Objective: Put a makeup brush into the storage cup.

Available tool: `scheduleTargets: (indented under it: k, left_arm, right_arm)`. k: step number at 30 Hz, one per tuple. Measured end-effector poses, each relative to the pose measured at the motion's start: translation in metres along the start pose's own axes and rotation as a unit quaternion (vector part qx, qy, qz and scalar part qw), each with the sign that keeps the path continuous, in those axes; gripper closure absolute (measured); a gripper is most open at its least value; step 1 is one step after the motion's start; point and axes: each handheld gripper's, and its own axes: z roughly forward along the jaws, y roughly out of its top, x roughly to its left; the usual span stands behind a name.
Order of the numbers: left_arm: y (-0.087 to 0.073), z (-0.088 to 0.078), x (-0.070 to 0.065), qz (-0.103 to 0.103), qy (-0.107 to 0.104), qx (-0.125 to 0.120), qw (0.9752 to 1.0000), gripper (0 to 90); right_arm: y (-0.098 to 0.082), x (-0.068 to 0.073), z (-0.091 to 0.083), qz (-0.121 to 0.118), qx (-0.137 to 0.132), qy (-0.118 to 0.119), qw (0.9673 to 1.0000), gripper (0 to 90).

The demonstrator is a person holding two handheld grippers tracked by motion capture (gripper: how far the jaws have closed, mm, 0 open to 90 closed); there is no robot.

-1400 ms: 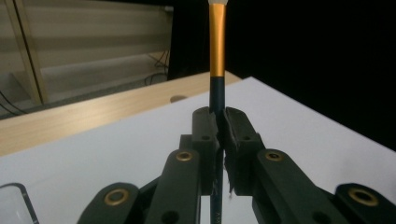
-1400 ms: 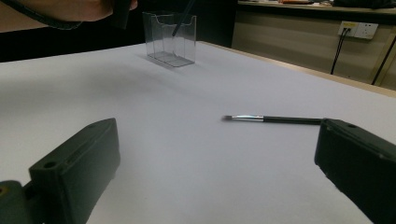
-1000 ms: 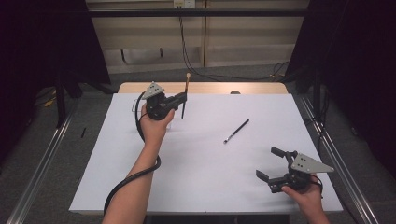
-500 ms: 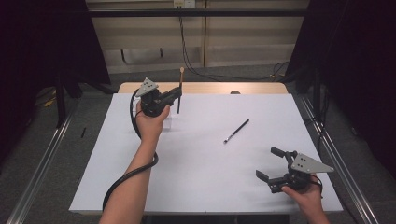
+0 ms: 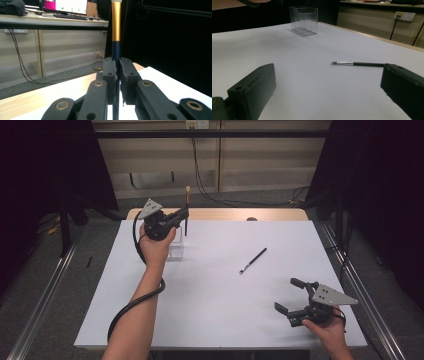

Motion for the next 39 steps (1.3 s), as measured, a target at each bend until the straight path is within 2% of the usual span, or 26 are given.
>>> scheduleTargets:
  k: [23, 30, 39]
  left_arm:
    - [0.013, -0.013, 0.018, 0.011, 0.012, -0.013, 0.9998, 83.6]
    - [0.014, -0.016, 0.022, 0.008, 0.018, -0.02, 0.9996, 83.5]
    - [0.014, -0.021, 0.027, 0.013, 0.026, -0.017, 0.9994, 83.6]
  right_arm:
    - [-0.001, 0.0, 0.001, 0.002, 0.002, 0.001, 1.0, 0.0]
    - [-0.001, 0.0, 0.001, 0.002, 0.002, 0.0, 1.0, 0.0]
    - [-0.001, -0.001, 0.001, 0.002, 0.003, 0.0, 1.0, 0.0]
